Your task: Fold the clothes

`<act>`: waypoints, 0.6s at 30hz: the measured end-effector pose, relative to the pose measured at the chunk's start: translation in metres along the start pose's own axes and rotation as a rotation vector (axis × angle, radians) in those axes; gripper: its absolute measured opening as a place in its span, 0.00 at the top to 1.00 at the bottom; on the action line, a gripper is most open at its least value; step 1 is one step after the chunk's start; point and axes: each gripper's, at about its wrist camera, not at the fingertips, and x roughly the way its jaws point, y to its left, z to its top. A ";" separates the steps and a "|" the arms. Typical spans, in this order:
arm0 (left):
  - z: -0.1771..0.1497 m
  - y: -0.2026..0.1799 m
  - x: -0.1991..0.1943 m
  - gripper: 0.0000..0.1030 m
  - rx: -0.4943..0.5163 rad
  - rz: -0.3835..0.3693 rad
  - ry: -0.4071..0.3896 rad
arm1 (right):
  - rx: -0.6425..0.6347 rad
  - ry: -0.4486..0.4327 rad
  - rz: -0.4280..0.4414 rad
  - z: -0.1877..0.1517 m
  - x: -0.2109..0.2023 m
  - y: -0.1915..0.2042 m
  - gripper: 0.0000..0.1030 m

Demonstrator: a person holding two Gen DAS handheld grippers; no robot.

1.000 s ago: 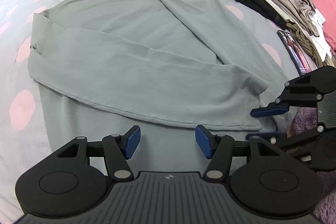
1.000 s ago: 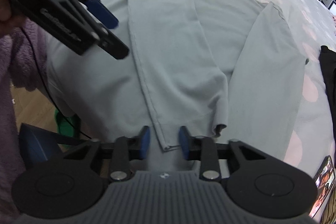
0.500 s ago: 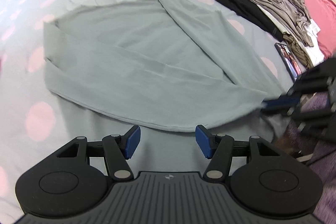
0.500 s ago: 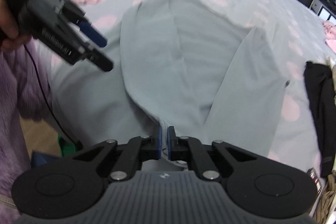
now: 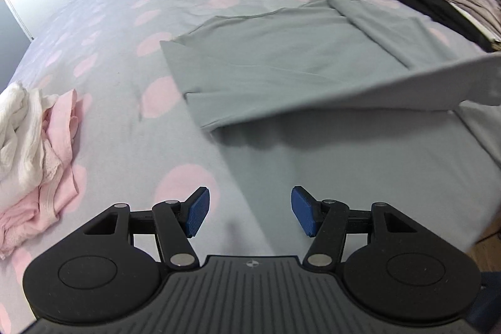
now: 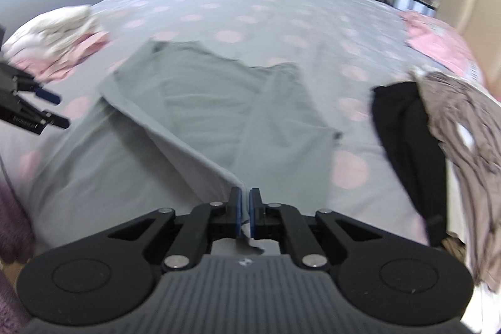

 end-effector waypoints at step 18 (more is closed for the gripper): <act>0.048 0.011 0.073 0.67 0.127 0.075 -0.075 | 0.148 0.023 -0.133 -0.016 0.007 -0.039 0.95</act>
